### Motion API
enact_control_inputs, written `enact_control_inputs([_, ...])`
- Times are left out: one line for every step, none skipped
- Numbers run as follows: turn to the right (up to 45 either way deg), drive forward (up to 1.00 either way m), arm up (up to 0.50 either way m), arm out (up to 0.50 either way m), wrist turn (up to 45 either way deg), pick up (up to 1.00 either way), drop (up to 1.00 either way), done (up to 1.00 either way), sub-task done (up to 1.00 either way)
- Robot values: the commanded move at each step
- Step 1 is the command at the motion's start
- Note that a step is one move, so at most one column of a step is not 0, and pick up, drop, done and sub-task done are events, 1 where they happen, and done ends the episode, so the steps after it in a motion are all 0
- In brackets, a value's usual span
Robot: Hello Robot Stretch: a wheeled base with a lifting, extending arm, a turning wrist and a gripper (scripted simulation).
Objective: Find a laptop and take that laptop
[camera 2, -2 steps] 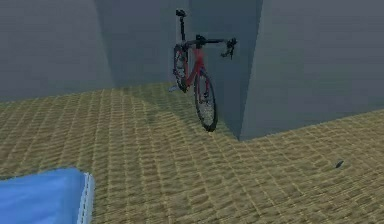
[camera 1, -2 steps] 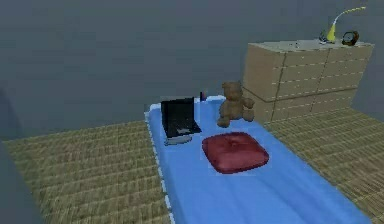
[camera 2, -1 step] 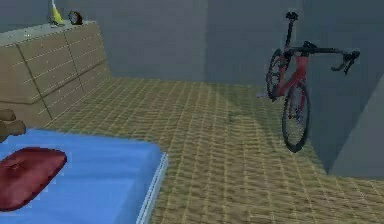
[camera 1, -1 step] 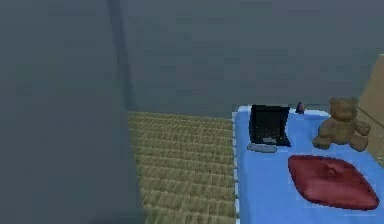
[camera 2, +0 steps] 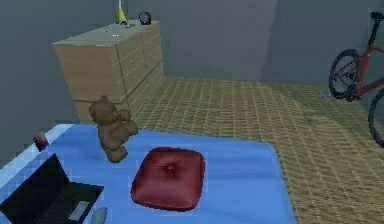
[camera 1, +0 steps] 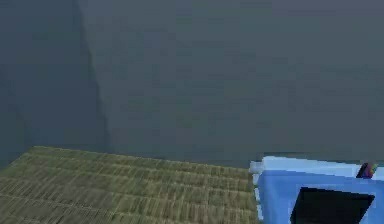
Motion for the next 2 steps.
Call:
enact_control_inputs([-15.0, 0.00, 0.00, 0.00, 0.0, 0.00, 0.00, 0.00, 0.00])
enact_control_inputs([0.0, 0.05, 0.00, 0.00, 0.0, 0.00, 0.00, 0.00, 0.00])
